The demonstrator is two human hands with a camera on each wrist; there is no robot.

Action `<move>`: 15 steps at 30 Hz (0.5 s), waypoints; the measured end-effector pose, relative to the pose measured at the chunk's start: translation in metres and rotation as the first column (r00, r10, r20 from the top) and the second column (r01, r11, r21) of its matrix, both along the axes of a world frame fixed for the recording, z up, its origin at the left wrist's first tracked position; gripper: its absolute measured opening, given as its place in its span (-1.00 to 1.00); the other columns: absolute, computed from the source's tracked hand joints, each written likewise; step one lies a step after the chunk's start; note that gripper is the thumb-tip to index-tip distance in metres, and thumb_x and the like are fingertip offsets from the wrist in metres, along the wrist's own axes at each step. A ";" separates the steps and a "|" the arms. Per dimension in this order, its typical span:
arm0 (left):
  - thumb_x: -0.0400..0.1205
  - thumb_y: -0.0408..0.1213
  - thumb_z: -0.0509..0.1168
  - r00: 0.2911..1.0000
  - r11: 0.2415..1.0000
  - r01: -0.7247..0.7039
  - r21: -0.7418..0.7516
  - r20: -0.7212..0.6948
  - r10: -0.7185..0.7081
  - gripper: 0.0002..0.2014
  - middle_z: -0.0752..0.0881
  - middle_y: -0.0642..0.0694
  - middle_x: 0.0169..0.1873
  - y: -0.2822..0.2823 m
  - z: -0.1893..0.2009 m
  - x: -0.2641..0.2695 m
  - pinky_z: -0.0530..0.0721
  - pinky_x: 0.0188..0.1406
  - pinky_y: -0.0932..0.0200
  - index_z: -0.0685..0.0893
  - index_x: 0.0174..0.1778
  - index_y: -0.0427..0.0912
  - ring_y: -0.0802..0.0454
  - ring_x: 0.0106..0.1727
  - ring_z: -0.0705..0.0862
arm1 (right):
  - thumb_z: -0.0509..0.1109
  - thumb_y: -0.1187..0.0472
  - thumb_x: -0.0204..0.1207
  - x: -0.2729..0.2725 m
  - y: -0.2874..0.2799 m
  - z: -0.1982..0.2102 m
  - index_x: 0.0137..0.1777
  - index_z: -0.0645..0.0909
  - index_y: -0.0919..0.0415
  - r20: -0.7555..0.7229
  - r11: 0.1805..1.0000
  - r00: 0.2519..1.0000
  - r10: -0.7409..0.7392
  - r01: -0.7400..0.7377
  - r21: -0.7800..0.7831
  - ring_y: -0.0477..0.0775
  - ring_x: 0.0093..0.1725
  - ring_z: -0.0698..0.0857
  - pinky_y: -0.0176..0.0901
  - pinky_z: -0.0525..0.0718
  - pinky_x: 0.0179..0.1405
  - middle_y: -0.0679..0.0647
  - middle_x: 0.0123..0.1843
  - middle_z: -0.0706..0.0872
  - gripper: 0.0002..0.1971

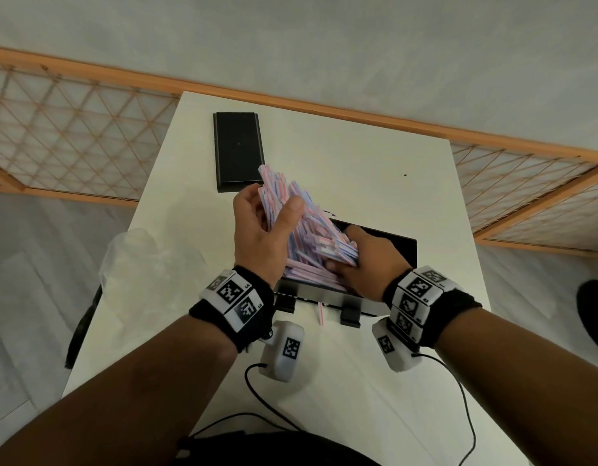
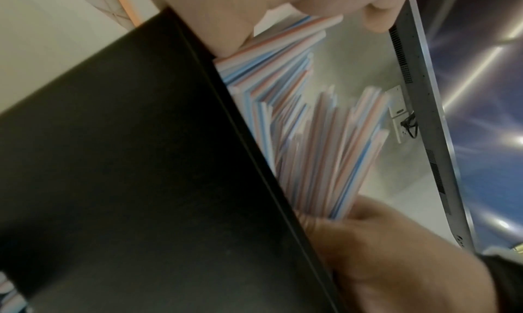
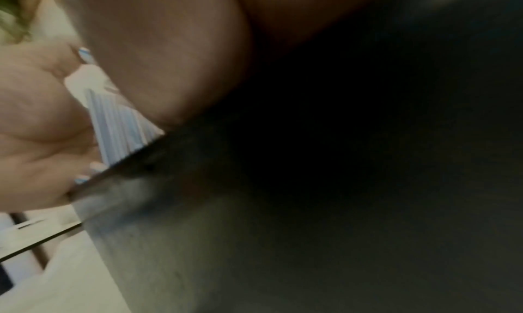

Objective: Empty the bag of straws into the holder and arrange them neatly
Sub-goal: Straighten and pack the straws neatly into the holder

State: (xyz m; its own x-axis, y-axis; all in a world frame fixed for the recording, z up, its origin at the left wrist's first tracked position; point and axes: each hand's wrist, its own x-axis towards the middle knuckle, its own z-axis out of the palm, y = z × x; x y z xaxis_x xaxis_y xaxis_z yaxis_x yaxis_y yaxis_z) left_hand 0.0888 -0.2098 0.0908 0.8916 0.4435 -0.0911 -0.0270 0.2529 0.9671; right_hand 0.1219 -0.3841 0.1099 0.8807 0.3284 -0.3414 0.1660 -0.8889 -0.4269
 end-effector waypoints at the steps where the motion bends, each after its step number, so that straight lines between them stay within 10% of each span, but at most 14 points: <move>1: 0.38 0.24 0.47 1.000 1.000 -0.008 -0.005 0.009 0.008 -0.13 0.69 -0.19 0.28 -0.001 0.000 0.000 0.67 0.28 0.10 0.39 0.43 -0.27 0.07 0.21 0.73 | 0.50 -0.01 0.54 0.000 0.003 0.005 0.14 0.47 0.10 0.044 0.999 0.999 0.013 -0.015 0.047 0.14 -0.19 0.61 -0.23 0.34 -0.41 -0.03 -0.19 0.62 -0.66; 8: 0.23 0.57 0.43 0.999 0.999 -0.050 -0.015 0.012 0.050 0.14 0.68 -0.08 0.15 0.000 -0.003 0.001 0.68 0.34 -0.11 0.38 0.40 -0.35 0.01 0.17 0.70 | 0.62 -0.07 0.40 -0.001 0.008 0.007 0.24 0.46 0.11 0.144 0.998 0.988 0.051 -0.056 0.034 0.08 -0.09 0.53 -0.23 0.32 -0.15 -0.03 -0.04 0.53 -0.45; 12: 0.37 0.50 0.37 0.999 0.995 -0.044 0.093 -0.006 0.045 0.04 0.67 -0.09 0.19 0.001 -0.008 -0.001 0.64 0.18 0.27 0.39 0.45 -0.35 0.26 0.10 0.69 | 0.70 -0.17 0.18 -0.010 -0.011 0.006 -0.04 0.39 0.09 0.343 0.994 0.936 -0.084 0.054 0.098 0.07 -0.13 0.51 -0.15 0.40 -0.20 -0.02 -0.08 0.49 -0.39; 15: 0.41 0.32 0.35 0.999 0.989 -0.039 0.141 -0.023 0.043 -0.13 0.68 0.01 0.14 0.000 -0.008 0.002 0.66 0.20 0.23 0.41 0.43 -0.29 0.28 0.07 0.70 | 0.44 -0.47 0.23 -0.027 -0.012 0.006 -0.31 0.47 0.08 0.193 0.996 0.980 0.053 -0.067 0.066 -0.01 -0.37 0.53 -0.12 0.46 -0.37 -0.04 -0.39 0.58 -0.42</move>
